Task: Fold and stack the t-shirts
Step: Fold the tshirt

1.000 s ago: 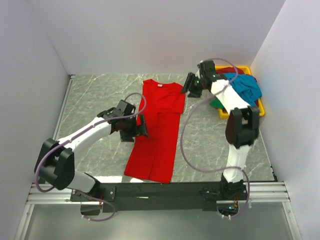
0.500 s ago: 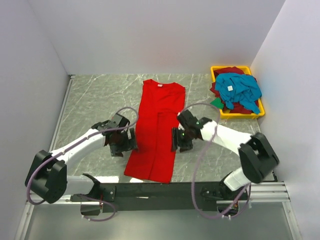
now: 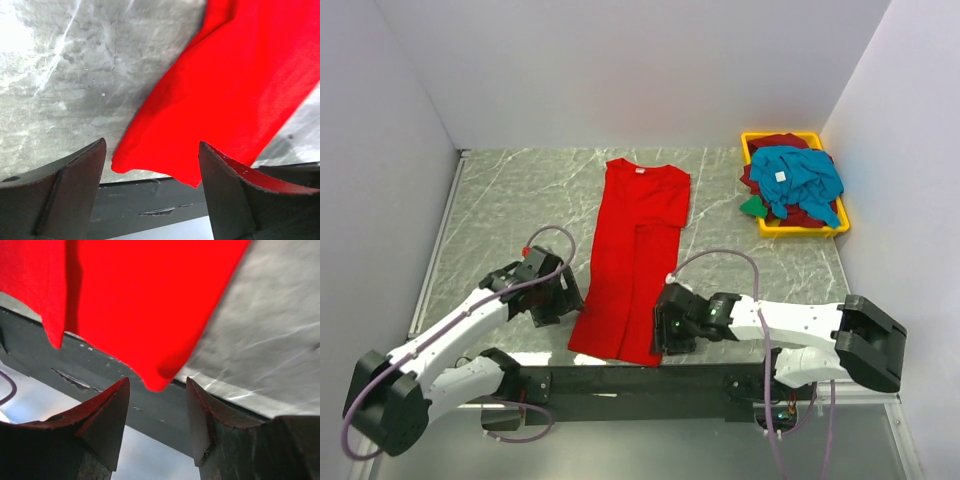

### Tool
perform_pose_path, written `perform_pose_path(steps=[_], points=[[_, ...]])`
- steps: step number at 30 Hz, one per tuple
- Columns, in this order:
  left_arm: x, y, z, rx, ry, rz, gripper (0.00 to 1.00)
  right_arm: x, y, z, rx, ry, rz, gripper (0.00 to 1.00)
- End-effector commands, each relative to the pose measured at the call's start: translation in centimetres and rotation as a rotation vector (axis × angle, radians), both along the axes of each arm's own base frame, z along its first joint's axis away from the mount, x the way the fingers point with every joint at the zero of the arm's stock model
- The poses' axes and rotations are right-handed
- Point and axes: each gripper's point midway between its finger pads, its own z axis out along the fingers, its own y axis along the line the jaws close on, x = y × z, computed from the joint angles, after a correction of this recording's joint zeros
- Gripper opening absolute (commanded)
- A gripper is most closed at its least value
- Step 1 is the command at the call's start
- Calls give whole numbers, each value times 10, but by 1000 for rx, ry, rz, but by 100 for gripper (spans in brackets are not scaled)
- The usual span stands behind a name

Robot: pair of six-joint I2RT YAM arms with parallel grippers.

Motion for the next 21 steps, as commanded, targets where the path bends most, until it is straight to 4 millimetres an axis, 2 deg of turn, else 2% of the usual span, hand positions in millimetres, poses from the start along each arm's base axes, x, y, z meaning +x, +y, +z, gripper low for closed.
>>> perform_pose_path(steps=[1,3,9,10,15,21], points=[[6,3,13,-13,-63,52,80,1,12,1,18,-41,-108,56],[6,4,16,-13,-79,61,80,-9,16,0,20,-38,-110,55],[1,1,20,-27,-81,56,79,-24,15,-13,-55,-37,-114,53],[3,6,19,-4,-97,73,79,-27,15,-14,-62,-41,-104,53],[-2,9,20,0,-100,93,79,-26,6,-21,-122,-62,-110,52],[-8,12,22,-12,-113,103,77,-23,-1,-24,-110,-86,-144,51]])
